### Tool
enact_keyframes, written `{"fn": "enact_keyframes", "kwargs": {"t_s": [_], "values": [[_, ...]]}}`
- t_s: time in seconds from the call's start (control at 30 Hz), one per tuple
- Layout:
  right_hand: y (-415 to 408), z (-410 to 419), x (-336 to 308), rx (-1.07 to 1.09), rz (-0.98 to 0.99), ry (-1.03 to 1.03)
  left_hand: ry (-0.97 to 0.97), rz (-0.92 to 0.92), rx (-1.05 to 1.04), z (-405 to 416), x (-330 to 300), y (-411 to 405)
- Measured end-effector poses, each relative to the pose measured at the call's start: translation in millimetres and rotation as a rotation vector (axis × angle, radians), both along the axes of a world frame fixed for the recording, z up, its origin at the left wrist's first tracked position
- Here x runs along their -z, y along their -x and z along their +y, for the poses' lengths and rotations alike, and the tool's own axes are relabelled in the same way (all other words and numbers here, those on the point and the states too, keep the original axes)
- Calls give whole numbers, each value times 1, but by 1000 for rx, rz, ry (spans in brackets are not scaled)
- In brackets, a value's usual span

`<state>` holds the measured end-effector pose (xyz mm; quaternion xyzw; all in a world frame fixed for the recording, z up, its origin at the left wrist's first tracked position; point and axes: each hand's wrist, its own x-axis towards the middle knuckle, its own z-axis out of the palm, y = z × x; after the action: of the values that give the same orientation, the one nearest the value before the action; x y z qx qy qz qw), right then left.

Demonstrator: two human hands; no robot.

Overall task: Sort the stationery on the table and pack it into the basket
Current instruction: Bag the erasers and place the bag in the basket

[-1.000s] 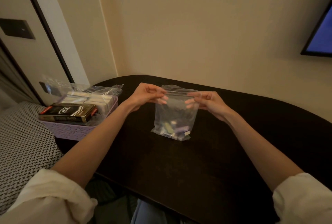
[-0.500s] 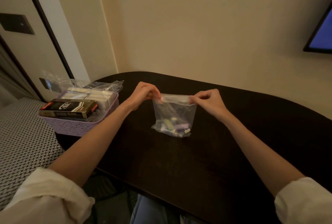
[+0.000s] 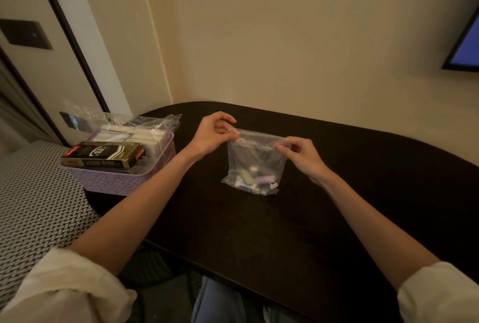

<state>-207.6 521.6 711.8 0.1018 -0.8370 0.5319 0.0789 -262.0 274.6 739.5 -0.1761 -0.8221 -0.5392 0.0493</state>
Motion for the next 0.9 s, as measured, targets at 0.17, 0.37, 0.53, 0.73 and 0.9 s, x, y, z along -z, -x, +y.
{"fn": "enact_keyframes", "kwargs": {"t_s": [0.17,0.37,0.53,0.73,0.9], "values": [[-1,0,0,-22,92,-12,23,-49,43,0,4,-8],[1,8,2,-52,96,15,61,-87,142,-7,7,-9],[-2,15,2,-60,24,102,15,-80,83,-10,8,-4],[-5,17,3,-53,-92,105,-31,-159,49,-6,18,-3],[-8,12,5,-31,-29,71,-49,-152,34,-2,17,-4]]}}
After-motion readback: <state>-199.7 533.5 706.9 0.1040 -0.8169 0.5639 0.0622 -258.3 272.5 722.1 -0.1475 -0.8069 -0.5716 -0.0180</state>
